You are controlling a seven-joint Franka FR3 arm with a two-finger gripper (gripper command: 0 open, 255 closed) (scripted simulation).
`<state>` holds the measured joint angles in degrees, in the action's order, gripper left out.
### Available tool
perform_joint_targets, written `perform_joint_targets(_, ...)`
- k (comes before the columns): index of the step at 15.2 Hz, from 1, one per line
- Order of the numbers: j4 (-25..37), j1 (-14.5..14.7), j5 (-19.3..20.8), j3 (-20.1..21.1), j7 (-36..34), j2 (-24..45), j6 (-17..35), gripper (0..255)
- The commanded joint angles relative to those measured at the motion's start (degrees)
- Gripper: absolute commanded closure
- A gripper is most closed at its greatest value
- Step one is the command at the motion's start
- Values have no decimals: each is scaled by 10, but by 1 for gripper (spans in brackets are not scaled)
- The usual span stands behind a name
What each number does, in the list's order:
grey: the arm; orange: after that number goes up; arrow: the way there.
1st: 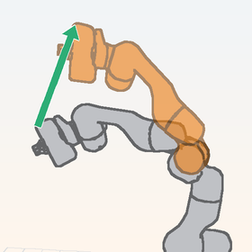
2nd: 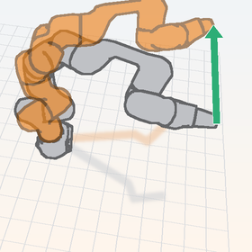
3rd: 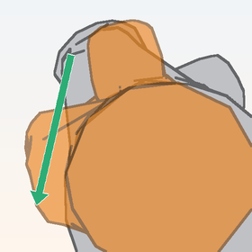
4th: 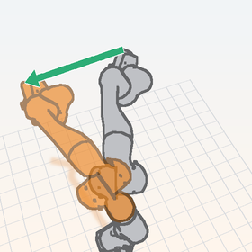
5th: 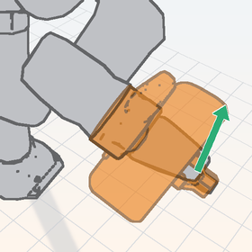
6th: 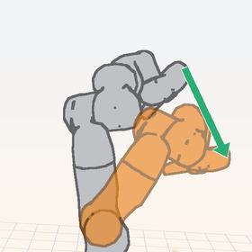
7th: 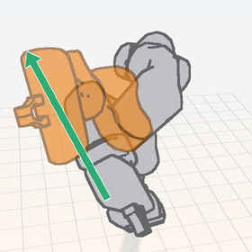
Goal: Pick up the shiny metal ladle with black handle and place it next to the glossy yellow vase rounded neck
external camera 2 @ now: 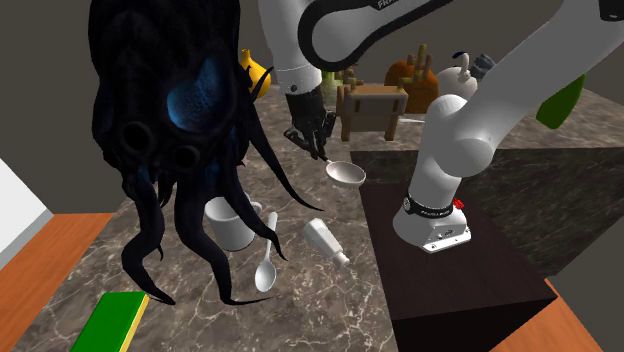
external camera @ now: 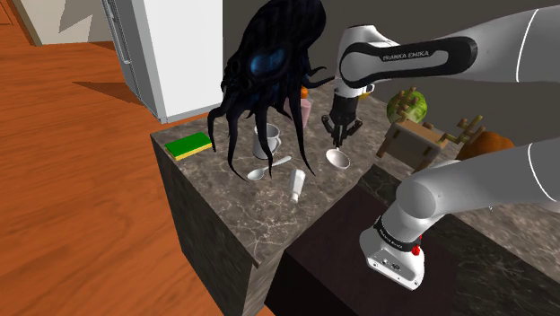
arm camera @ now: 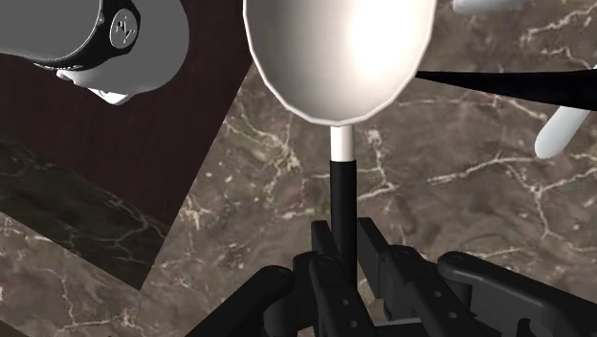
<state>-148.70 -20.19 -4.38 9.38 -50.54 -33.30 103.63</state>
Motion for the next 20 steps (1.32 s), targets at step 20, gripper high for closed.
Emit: perform_joint_targets(20, 148, -4, 9, -13, 3, -20, -169, 255)
